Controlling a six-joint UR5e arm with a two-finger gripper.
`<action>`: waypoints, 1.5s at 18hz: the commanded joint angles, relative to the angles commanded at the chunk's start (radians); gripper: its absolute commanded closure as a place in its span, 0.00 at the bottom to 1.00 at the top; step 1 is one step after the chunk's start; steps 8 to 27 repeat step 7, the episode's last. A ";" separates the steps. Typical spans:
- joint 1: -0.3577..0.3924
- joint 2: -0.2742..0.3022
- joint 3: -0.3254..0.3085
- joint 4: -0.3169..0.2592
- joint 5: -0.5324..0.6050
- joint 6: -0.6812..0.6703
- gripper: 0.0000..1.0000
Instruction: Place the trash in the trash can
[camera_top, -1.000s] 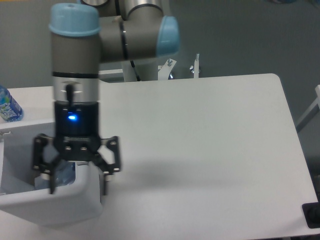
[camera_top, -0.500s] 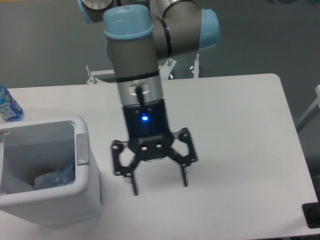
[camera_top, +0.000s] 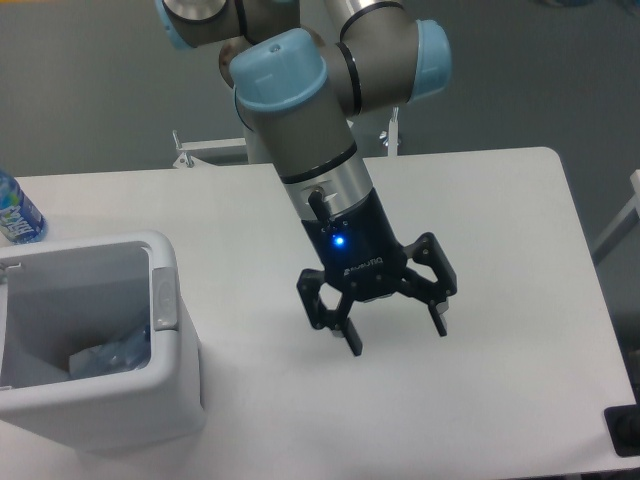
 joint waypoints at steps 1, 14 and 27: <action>0.008 0.011 0.000 -0.043 -0.002 0.035 0.00; 0.029 0.055 0.000 -0.200 -0.078 0.112 0.00; 0.029 0.055 0.000 -0.200 -0.078 0.112 0.00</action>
